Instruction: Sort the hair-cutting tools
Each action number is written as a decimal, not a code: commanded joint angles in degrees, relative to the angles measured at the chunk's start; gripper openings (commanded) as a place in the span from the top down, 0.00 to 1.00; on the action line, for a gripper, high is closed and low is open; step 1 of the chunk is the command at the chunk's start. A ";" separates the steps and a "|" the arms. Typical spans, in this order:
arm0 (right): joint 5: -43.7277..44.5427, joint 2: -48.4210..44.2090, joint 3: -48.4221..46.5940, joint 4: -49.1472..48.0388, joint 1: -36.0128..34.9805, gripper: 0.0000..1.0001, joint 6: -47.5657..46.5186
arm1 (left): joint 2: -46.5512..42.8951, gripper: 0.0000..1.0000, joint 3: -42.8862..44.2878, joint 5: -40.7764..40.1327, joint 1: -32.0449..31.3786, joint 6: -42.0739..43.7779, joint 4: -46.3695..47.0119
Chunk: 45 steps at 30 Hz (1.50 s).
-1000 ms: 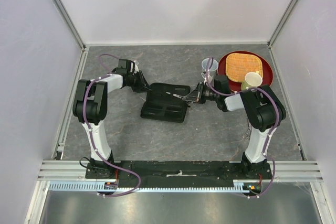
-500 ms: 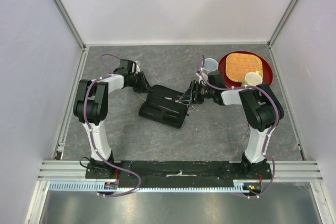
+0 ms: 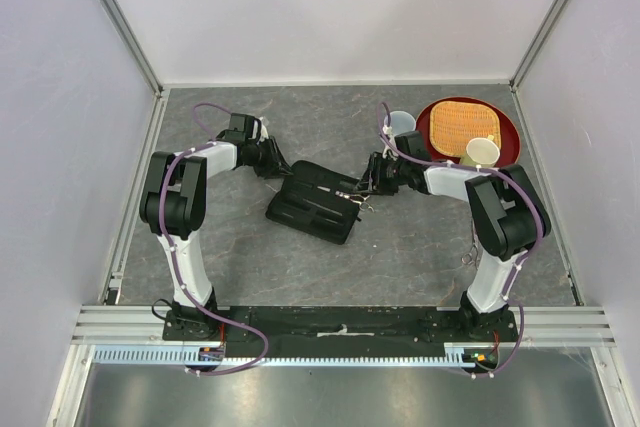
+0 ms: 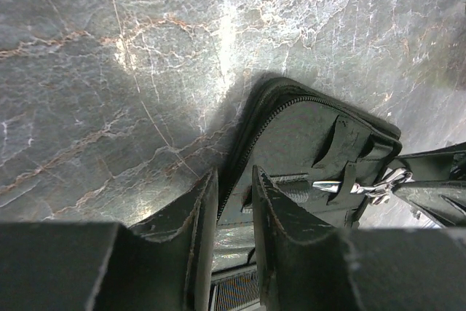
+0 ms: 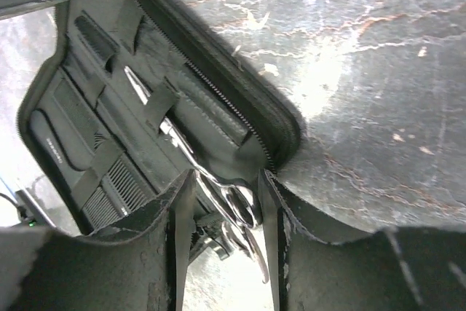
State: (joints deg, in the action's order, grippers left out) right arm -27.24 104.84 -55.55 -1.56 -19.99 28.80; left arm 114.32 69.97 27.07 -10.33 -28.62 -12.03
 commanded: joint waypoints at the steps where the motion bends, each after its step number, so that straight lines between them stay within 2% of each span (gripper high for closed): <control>1: 7.73 -0.42 -1.67 7.62 0.39 0.53 -4.63 | -0.94 0.67 -1.24 -1.85 -0.40 1.20 -4.14; 3: 8.96 -0.95 -1.75 8.06 0.39 0.53 -4.71 | -1.12 0.67 -1.42 -1.85 -0.40 1.20 -4.23; 7: 11.16 -2.27 -1.76 8.42 0.30 0.39 -4.80 | -0.94 0.67 -1.68 -1.15 -0.48 1.02 -4.14; 10: 12.73 -3.41 -1.93 9.12 0.21 0.37 -4.80 | -1.03 0.67 -1.77 -0.97 -0.40 0.85 -4.23; 11: 13.53 -3.67 -2.02 9.38 0.13 0.38 -4.72 | -1.03 0.67 -1.77 -0.97 -0.40 0.85 -4.23; 12: 14.14 -4.02 -2.11 10.43 -0.14 0.46 -4.71 | -1.12 0.67 -1.86 -0.97 -0.40 0.94 -4.31; 15: 15.73 -4.46 -2.55 12.45 -0.49 0.55 -4.80 | -1.21 0.67 -1.86 -0.79 -0.40 0.67 -4.49; 26: 15.29 -3.68 -6.50 14.57 -2.25 0.62 -2.61 | -1.12 0.67 -1.77 0.35 -0.48 0.50 -4.49; 35: 14.85 -0.86 -8.87 17.82 -4.44 0.80 -2.34 | -0.94 0.68 -2.21 1.32 -0.48 0.15 -4.58; 43: 15.38 0.28 -10.10 18.97 -5.85 0.84 -2.69 | -0.59 0.67 -2.47 1.58 -0.92 0.14 -4.49; 45: 15.90 0.45 -10.63 19.05 -6.29 0.91 -2.96 | -0.68 0.67 -2.47 1.50 -1.01 0.06 -4.49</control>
State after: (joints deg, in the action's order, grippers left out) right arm -12.49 104.49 -63.68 16.88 -25.02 26.09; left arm 113.82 69.25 27.79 -10.37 -28.64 -12.69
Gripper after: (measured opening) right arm 0.136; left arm 0.324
